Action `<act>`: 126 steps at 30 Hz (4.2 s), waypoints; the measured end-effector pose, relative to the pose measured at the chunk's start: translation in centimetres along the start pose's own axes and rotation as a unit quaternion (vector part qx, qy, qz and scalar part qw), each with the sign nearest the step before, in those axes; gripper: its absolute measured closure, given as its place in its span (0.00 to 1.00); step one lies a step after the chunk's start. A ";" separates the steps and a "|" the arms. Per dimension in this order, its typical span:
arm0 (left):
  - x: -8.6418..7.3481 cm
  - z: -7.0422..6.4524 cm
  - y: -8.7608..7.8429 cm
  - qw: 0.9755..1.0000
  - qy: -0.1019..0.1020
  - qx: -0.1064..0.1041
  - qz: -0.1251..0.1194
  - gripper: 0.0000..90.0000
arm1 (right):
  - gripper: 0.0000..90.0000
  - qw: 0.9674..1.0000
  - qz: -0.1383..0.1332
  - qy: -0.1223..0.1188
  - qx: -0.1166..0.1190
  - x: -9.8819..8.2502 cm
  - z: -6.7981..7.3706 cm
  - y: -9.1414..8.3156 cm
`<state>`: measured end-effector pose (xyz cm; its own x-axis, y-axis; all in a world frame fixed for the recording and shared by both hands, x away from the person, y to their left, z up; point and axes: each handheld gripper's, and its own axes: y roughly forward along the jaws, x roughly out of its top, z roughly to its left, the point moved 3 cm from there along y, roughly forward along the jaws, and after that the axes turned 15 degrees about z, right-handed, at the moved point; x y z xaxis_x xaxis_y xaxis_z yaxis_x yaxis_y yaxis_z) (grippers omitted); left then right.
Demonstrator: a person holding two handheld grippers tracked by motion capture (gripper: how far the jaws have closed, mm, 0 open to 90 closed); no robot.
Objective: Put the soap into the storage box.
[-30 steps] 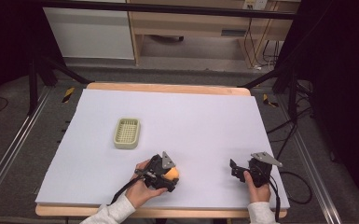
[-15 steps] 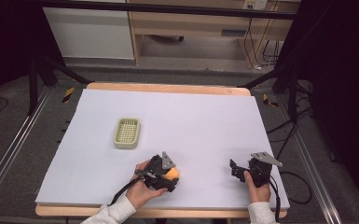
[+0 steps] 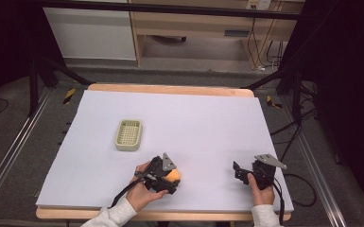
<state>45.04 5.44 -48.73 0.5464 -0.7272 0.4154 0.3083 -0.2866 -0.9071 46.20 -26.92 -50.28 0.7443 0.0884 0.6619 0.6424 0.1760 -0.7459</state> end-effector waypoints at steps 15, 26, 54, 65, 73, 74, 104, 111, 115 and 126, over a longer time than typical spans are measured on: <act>0.0 1.0 -1.5 1.000 -0.010 0.005 -0.016 0.29 | 0.04 1.000 -0.001 0.001 0.002 0.0 0.0 0.0; -0.2 2.0 -2.7 0.999 -0.025 0.008 -0.028 0.29 | 0.04 1.000 0.000 0.001 0.002 0.0 0.0 0.0; -1.2 5.7 -5.4 0.995 -0.073 0.031 -0.056 0.29 | 0.04 1.000 0.000 0.001 0.003 0.0 0.0 0.0; -1.8 7.1 -6.2 0.993 -0.087 0.043 -0.060 0.29 | 0.04 1.000 0.001 0.001 0.003 0.0 0.0 0.0; -2.0 8.0 -6.7 0.992 -0.101 0.047 -0.067 0.29 | 0.04 1.000 0.001 0.001 0.004 0.0 0.0 0.0; -2.1 8.2 -6.8 0.991 -0.102 0.049 -0.067 0.29 | 0.04 1.000 0.001 0.001 0.004 0.0 0.0 0.0; -3.2 11.8 -8.1 0.982 -0.151 0.078 -0.082 0.29 | 0.04 1.000 0.004 0.000 0.004 0.0 0.0 0.0; -3.3 12.7 -8.1 0.980 -0.163 0.083 -0.083 0.29 | 0.04 1.000 0.004 -0.001 0.004 0.0 0.0 0.0; -3.2 13.2 -8.2 0.978 -0.169 0.086 -0.083 0.29 | 0.04 1.000 0.003 -0.002 0.003 0.0 0.0 0.0; -2.6 14.8 -8.0 0.975 -0.182 0.099 -0.083 0.29 | 0.04 1.000 0.005 -0.003 0.002 0.0 0.1 0.1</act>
<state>52.72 18.84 -41.55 0.7057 -0.4006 0.5844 0.5408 -0.2283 -0.8096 46.22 -26.86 -50.33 0.7489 0.0962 0.6556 0.6349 0.1792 -0.7515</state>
